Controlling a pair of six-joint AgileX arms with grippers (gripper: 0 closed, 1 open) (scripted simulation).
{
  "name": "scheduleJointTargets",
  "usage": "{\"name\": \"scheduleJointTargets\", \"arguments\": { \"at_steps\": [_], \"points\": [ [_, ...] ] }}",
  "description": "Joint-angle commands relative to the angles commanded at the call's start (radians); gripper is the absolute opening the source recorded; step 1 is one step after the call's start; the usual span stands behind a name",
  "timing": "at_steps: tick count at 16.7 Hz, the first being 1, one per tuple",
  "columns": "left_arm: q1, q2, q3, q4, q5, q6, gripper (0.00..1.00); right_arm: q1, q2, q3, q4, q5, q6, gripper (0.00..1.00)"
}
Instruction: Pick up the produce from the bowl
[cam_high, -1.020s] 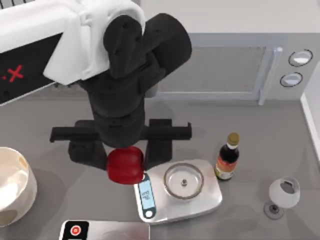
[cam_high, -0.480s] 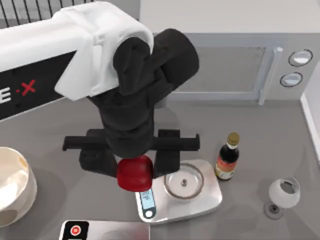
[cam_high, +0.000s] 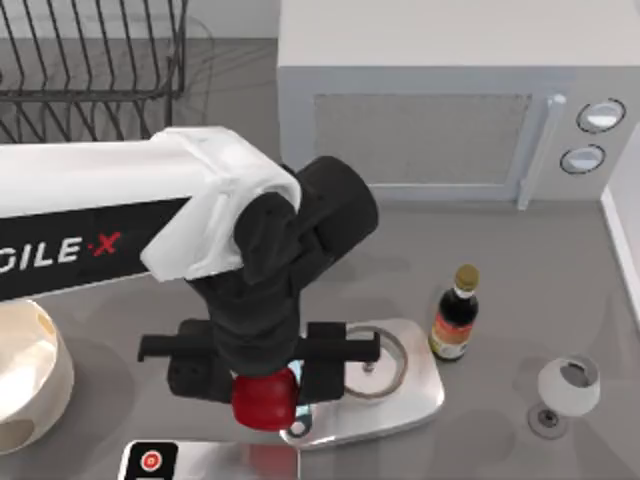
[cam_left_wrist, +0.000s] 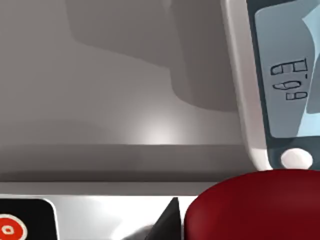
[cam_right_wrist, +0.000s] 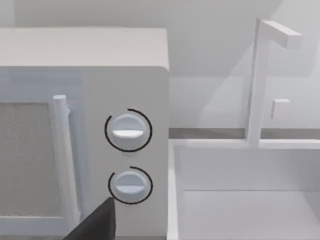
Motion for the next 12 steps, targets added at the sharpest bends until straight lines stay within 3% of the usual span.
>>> {"name": "scheduleJointTargets", "arguments": {
  "at_steps": [7, 12],
  "points": [
    [0.010, 0.032, -0.028, 0.054, -0.011, -0.019, 0.00, 0.000, 0.000, 0.000, 0.000, 0.000, 0.000, 1.00],
    [0.010, 0.032, -0.028, 0.054, -0.011, -0.019, 0.38, 0.000, 0.000, 0.000, 0.000, 0.000, 0.000, 1.00]
  ]
}}
